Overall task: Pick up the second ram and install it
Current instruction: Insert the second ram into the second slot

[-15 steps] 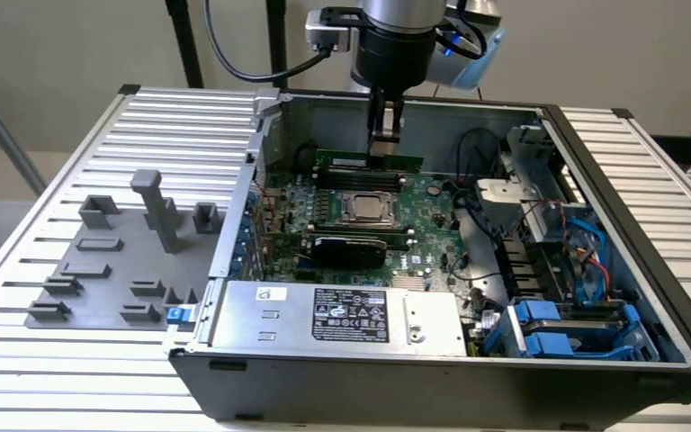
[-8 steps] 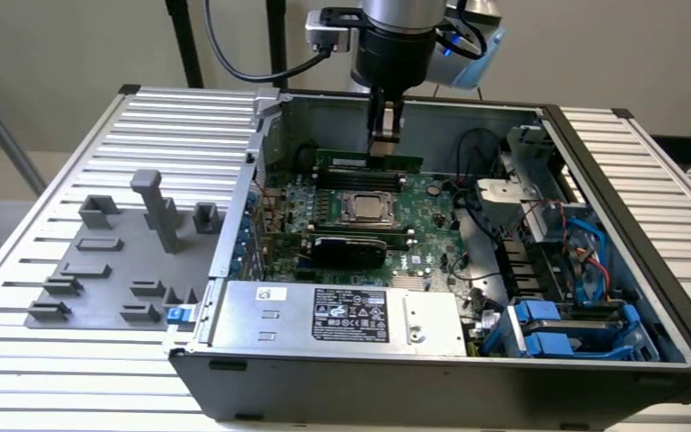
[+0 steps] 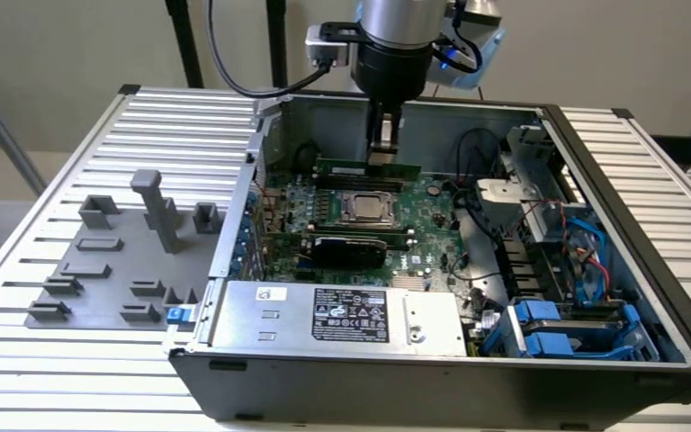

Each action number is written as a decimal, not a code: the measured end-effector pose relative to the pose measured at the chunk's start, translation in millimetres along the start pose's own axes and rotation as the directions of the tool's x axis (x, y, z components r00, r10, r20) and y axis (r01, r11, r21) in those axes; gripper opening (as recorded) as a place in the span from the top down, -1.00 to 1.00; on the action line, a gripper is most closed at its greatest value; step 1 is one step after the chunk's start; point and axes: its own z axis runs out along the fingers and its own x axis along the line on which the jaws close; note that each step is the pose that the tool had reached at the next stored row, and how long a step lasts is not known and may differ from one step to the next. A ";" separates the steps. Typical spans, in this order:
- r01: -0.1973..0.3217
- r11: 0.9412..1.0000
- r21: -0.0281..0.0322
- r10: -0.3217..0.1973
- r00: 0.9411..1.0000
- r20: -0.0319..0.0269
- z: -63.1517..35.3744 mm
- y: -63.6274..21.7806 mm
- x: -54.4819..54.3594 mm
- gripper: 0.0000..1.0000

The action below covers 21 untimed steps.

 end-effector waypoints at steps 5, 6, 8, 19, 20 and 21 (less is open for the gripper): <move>0.010 1.000 0.000 -0.010 1.000 0.000 9.0 -0.2 0.2 0.73; 0.012 1.000 0.000 -0.012 1.000 0.000 10.8 -0.3 0.3 0.73; 0.014 1.000 0.000 -0.014 1.000 0.000 14.5 -0.4 0.4 0.73; 0.019 1.000 -0.001 -0.019 1.000 0.000 34.5 -0.9 0.9 0.73; 0.019 1.000 0.000 -0.019 1.000 0.000 36.4 -0.9 1.0 0.73; 0.019 1.000 -0.001 -0.019 1.000 0.000 38.1 -1.0 1.0 0.73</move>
